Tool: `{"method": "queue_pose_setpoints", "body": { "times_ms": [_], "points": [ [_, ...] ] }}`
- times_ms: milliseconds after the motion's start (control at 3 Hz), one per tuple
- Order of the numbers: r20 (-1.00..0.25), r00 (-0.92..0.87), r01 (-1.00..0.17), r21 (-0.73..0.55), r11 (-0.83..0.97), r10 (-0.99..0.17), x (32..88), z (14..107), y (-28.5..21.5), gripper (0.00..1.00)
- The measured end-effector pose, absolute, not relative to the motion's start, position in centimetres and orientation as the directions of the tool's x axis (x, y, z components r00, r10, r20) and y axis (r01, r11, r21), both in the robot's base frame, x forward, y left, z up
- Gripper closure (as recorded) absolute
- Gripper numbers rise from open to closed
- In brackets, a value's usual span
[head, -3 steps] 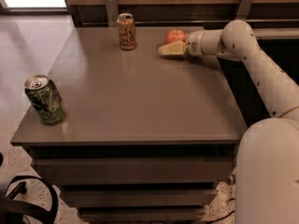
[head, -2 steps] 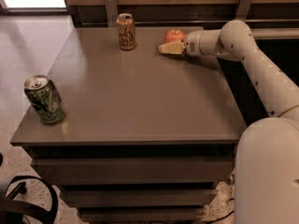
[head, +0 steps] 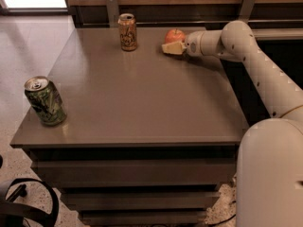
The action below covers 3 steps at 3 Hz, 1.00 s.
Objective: Move apple near green can
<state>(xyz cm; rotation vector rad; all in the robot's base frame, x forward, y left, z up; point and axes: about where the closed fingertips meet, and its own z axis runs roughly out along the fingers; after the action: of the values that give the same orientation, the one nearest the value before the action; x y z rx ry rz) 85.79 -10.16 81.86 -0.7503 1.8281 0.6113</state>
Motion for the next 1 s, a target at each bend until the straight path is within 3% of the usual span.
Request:
{"method": "queue_pose_setpoints", "body": {
  "times_ms": [333,1000],
  "points": [
    [-0.934,-0.284,-0.736,0.069,0.674,-0.214,85.8,81.7,-9.9,1.00],
    [-0.926,-0.279,-0.780,0.065,0.622,-0.254,83.4,84.6,-9.4,1.00]
  ]
}}
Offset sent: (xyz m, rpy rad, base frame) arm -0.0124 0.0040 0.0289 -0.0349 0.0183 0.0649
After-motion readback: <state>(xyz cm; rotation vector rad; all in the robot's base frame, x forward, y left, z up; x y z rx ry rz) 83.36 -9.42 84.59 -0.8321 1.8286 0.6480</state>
